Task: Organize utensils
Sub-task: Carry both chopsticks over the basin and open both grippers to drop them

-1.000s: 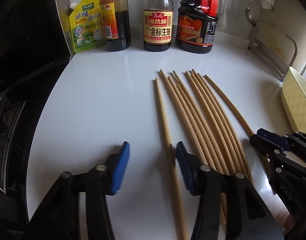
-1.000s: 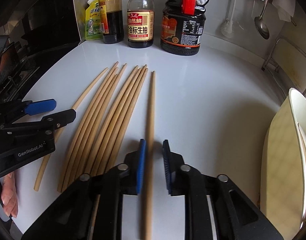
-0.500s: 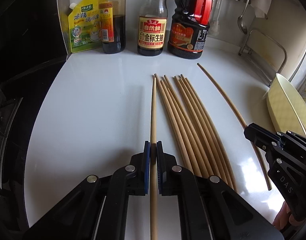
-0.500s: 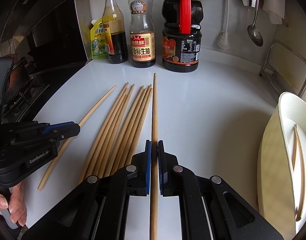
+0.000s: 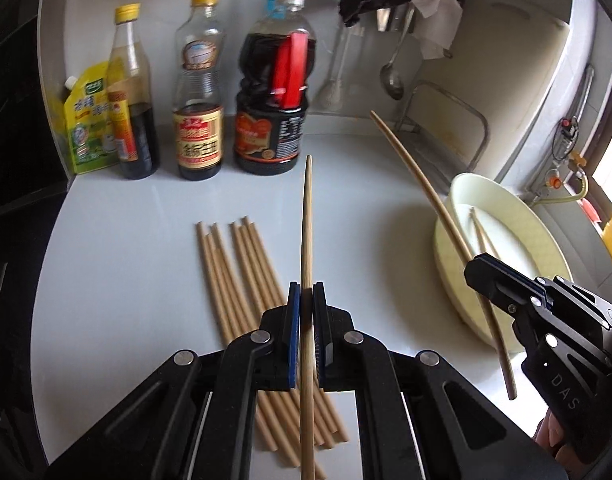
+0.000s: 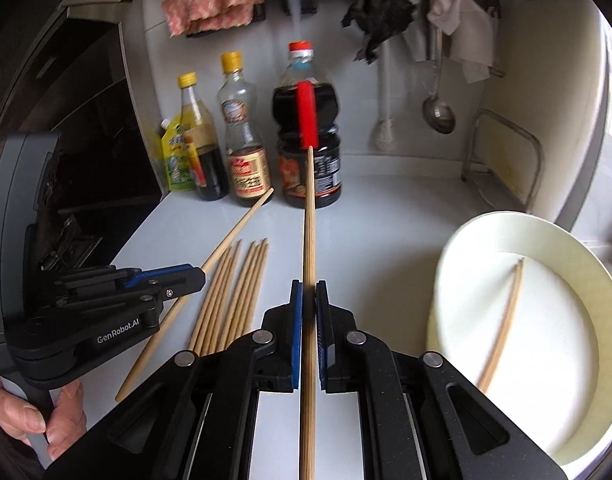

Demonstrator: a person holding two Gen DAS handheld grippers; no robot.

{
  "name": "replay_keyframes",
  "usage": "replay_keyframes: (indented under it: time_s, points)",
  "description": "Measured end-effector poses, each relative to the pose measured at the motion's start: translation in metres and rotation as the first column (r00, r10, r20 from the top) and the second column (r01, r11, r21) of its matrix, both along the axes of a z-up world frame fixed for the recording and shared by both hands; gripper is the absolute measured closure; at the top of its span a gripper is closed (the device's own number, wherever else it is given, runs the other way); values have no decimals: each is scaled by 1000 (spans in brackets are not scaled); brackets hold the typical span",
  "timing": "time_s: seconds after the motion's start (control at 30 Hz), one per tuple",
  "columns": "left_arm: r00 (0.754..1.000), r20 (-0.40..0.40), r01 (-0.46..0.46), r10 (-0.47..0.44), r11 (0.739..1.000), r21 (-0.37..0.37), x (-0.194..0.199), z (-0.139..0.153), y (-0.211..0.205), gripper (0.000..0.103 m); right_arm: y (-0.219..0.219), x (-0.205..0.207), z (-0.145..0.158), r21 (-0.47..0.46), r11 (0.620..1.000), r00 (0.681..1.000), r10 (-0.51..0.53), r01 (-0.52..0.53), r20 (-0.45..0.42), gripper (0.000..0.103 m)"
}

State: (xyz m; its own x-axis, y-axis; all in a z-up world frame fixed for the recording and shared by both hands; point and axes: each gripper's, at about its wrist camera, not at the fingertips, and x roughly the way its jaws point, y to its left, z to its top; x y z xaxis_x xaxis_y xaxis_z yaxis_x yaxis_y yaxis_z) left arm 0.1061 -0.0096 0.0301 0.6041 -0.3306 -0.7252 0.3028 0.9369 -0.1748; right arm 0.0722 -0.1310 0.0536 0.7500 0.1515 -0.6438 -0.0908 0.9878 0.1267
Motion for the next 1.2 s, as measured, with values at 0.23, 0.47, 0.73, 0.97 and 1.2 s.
replay_keyframes:
  time_s: [0.23, 0.47, 0.73, 0.97, 1.2]
  points:
    - [985, -14, 174, -175, 984, -29, 7, 16, -79, 96, -99, -20, 15, 64, 971, 973, -232, 232, -8, 97]
    - [956, -3, 293, -293, 956, 16, 10, 23, -164, 96, -162, -30, 8, 79, 929, 932, -359, 362, -48, 97]
    - [929, 24, 368, -370, 927, 74, 17, 20, -228, 96, -186, -26, -6, 75, 909, 910, -402, 410, -96, 97]
    - [919, 22, 389, -393, 916, 92, 22, 12, -243, 96, -198, -23, -19, 66, 896, 894, -430, 440, -124, 97]
    - [925, -25, 380, -379, 919, 103, 35, -1, -243, 96, -200, -19, -27, 59, 893, 889, -434, 446, -148, 97]
